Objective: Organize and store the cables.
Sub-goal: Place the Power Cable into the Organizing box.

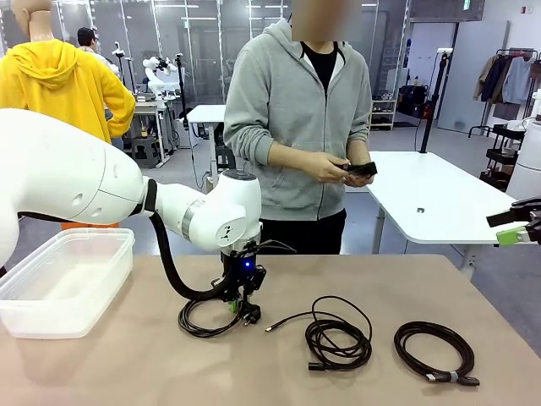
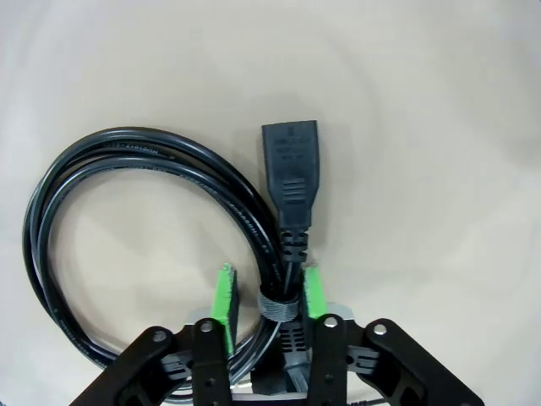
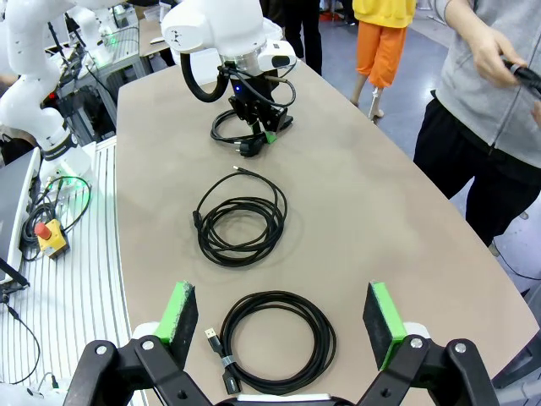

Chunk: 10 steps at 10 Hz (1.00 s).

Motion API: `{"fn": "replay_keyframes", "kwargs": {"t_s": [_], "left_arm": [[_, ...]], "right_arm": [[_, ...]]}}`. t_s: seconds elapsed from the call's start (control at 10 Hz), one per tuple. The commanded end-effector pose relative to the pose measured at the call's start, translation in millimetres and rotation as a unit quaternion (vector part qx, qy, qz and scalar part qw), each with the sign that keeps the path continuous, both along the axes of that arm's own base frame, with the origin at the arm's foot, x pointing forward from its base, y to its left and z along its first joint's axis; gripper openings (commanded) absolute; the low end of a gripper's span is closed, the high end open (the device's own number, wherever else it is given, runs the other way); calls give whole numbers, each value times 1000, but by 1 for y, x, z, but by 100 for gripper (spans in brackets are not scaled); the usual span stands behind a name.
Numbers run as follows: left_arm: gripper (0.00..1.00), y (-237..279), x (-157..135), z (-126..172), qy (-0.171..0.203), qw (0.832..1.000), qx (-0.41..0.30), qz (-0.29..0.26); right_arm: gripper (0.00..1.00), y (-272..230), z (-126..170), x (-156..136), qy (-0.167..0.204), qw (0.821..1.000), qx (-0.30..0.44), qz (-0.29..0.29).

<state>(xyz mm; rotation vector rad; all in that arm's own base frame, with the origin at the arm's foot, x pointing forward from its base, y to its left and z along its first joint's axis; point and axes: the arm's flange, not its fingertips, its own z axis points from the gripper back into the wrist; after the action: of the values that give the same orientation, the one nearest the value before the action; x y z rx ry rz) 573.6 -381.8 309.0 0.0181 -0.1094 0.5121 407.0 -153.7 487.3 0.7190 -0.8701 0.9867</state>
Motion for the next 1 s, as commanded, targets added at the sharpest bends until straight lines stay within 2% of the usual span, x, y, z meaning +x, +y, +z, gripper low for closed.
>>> {"fn": "replay_keyframes", "kwargs": {"t_s": [0.0, 0.4, 0.5, 0.7, 0.9], "left_arm": [[0, 3, 0, -5, 8, 1000, 0, -17], [0, 7, -3, 1, 4, 999, -13, -30], [0, 9, -6, 16, 4, 998, -16, -55], [0, 10, -20, 87, -6, 991, 52, -127], [0, 5, -49, 150, 13, 977, 69, -202]], "right_arm": [[100, 2, 0, -3, -6, 1000, 3, 0], [100, 2, 0, -3, -6, 1000, 3, 0], [100, 2, 0, -3, -6, 1000, 3, 0], [100, 2, 0, -3, -6, 1000, 3, 0], [100, 2, 0, -3, -6, 1000, 3, 0]]}}
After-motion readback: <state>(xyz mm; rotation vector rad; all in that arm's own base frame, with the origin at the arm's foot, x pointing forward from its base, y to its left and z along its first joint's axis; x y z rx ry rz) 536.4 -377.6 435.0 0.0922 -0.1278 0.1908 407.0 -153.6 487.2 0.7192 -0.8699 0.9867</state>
